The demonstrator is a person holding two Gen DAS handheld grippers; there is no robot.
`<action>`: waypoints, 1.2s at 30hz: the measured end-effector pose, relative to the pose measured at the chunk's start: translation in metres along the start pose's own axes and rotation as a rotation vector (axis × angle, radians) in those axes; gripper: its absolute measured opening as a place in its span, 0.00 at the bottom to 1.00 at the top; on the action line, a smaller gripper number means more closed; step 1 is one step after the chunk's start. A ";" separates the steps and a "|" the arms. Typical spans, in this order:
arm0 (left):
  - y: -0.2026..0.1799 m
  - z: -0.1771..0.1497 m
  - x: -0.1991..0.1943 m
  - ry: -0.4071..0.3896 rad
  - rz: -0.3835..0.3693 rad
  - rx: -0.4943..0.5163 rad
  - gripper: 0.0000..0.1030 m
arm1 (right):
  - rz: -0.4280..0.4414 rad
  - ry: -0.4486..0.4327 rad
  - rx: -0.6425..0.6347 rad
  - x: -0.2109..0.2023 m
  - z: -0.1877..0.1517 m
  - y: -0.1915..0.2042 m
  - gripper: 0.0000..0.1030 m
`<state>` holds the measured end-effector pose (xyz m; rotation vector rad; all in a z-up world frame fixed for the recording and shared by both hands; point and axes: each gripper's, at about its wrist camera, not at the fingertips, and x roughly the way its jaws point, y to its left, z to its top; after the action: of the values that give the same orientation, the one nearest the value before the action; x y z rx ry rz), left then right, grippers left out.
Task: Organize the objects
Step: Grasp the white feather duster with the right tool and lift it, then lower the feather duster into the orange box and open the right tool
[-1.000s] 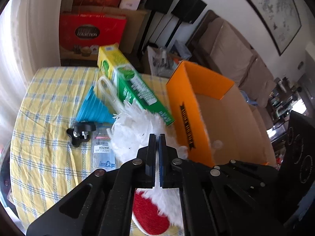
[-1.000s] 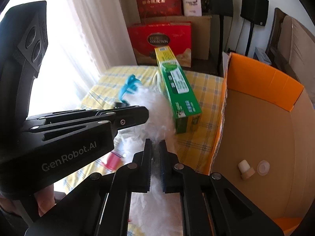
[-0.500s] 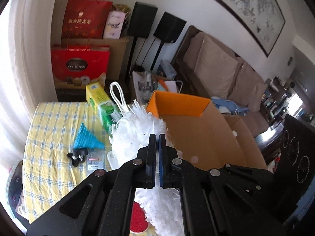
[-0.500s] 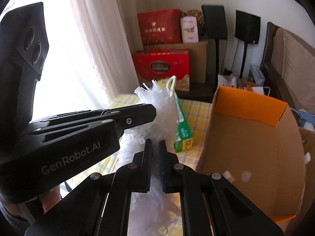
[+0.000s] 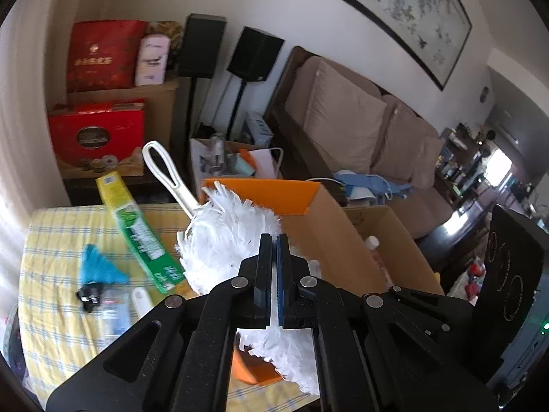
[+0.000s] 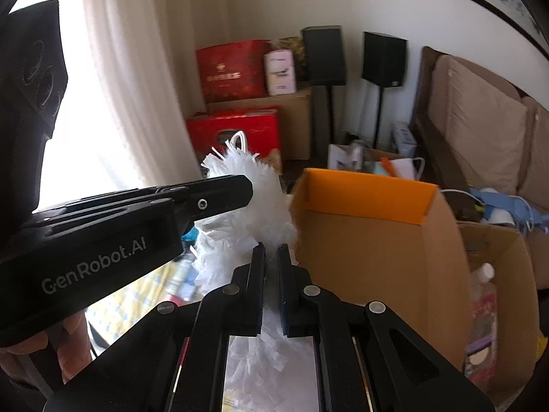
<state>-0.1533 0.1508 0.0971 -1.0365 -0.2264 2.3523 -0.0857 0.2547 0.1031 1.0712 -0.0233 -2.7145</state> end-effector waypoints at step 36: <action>-0.005 -0.026 0.060 0.128 0.087 0.048 0.27 | -0.172 0.080 0.093 0.028 -0.029 -0.087 0.15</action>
<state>-0.1652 0.1863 0.0429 -1.1896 -0.0779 2.3449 -0.1036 0.3358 0.0547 1.2626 -0.0466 -2.8440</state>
